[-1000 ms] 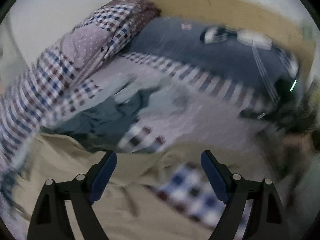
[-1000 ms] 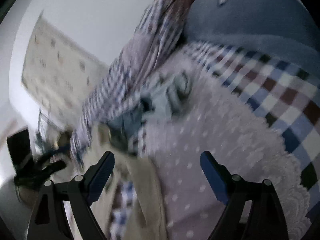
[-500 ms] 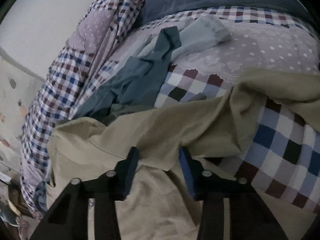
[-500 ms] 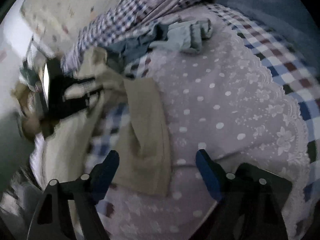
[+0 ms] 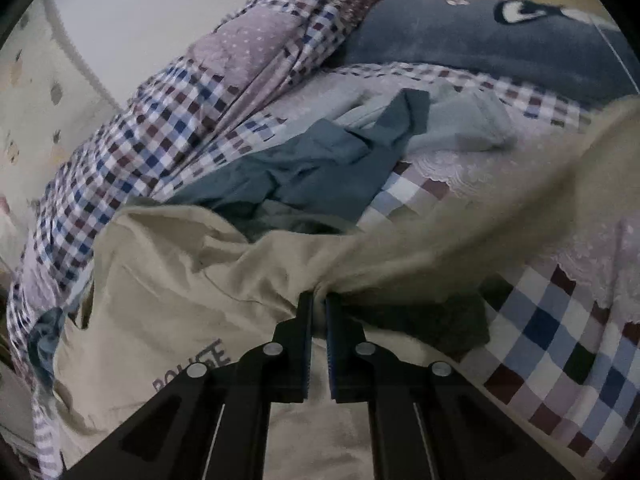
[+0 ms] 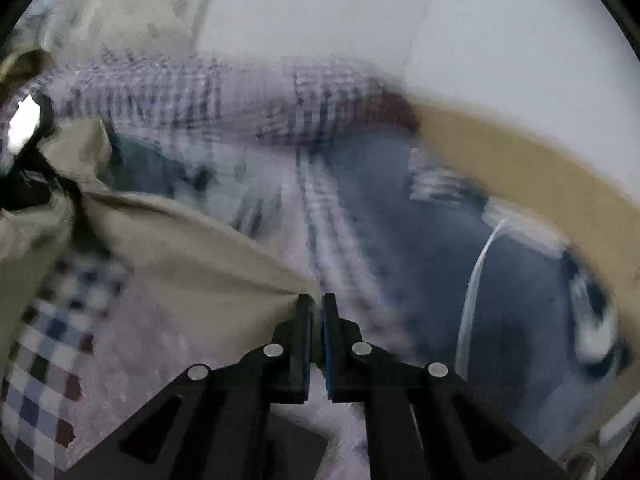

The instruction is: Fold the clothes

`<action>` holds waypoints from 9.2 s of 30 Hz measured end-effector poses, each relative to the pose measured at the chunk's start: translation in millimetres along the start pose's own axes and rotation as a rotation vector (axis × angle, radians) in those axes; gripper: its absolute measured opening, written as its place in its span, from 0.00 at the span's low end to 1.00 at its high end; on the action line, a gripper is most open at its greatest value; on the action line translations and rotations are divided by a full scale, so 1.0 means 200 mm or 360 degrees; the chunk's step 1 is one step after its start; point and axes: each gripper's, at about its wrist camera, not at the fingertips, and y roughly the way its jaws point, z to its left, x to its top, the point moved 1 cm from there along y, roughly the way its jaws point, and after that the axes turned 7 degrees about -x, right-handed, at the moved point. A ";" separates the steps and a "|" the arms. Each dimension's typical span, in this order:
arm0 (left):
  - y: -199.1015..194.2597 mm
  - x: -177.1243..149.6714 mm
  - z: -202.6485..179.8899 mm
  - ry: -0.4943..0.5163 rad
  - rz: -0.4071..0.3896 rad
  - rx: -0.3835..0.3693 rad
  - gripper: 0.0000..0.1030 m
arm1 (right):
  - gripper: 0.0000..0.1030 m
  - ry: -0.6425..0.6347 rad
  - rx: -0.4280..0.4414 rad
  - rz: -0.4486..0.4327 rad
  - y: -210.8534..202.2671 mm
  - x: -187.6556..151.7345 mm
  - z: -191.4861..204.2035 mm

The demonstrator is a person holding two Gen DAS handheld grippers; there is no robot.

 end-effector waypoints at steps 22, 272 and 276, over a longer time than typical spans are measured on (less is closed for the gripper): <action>-0.56 -0.04 -0.45 0.0161 -0.0266 -0.0386 0.64 | 0.76 0.0362 0.0223 0.0070 -0.34 -0.43 -0.19; -0.53 -2.16 1.99 -0.2092 -0.1465 -0.1460 0.81 | 0.03 -0.0594 0.1177 0.0155 0.18 1.85 3.10; -0.54 -2.16 1.98 -0.2083 -0.1458 -0.1456 0.81 | 0.07 -0.0492 0.0902 0.0295 0.39 1.86 2.98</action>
